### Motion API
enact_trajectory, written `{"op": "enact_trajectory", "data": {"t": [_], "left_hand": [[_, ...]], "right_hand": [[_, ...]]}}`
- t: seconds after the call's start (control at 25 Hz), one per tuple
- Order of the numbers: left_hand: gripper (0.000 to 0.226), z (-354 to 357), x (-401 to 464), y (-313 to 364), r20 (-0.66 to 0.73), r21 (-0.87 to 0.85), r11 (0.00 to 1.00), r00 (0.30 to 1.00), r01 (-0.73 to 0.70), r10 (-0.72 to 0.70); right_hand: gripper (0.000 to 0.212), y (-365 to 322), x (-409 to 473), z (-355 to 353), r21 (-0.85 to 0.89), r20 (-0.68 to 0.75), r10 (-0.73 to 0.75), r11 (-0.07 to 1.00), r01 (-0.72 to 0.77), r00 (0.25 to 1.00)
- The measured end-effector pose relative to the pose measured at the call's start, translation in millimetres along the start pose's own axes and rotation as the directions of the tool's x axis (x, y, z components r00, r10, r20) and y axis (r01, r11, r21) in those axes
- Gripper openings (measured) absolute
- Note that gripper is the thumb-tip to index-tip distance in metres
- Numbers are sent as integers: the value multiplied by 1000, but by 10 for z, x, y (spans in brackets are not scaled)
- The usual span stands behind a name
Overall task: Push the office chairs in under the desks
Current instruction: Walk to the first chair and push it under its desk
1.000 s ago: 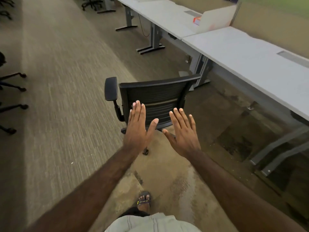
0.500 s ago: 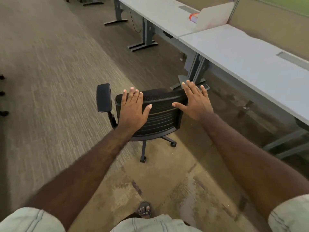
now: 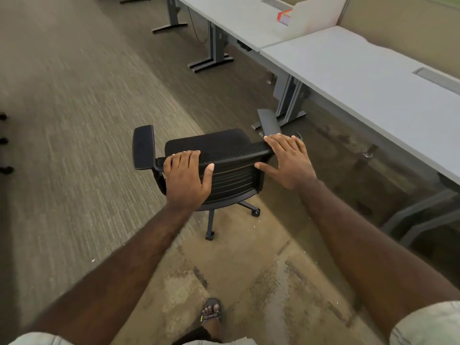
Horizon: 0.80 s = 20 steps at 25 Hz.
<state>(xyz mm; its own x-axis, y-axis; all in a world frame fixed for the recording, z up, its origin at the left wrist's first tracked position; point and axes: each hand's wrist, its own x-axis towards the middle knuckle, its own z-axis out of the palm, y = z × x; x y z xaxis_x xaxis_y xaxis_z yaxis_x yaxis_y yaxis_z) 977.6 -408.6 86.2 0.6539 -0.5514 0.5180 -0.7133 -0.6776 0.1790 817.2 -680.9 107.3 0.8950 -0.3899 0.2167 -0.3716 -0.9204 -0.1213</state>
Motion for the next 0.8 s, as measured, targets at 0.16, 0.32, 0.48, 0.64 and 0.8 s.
{"op": "enact_trajectory", "data": {"t": [0.16, 0.32, 0.48, 0.64, 0.8], "left_hand": [[69, -78, 83, 204, 73, 85, 995, 995, 56, -63], [81, -92, 55, 334, 115, 178, 984, 993, 0, -21], [86, -166, -129, 508, 141, 182, 982, 990, -44, 18], [87, -319, -376, 727, 166, 133, 990, 986, -47, 24], [84, -493, -716, 958, 139, 131, 989, 989, -74, 55]], "right_hand": [[82, 82, -74, -48, 70, 5, 33, 997, -34, 999], [76, 110, -292, -83, 121, 30, 52, 991, -55, 998], [68, 152, -447, -213, 234, -10, 83, 969, -79, 996], [60, 146, -664, -308, 224, -31, 109, 969, -100, 994], [57, 192, -1060, -353, 183, -74, 122, 977, -107, 990]]}}
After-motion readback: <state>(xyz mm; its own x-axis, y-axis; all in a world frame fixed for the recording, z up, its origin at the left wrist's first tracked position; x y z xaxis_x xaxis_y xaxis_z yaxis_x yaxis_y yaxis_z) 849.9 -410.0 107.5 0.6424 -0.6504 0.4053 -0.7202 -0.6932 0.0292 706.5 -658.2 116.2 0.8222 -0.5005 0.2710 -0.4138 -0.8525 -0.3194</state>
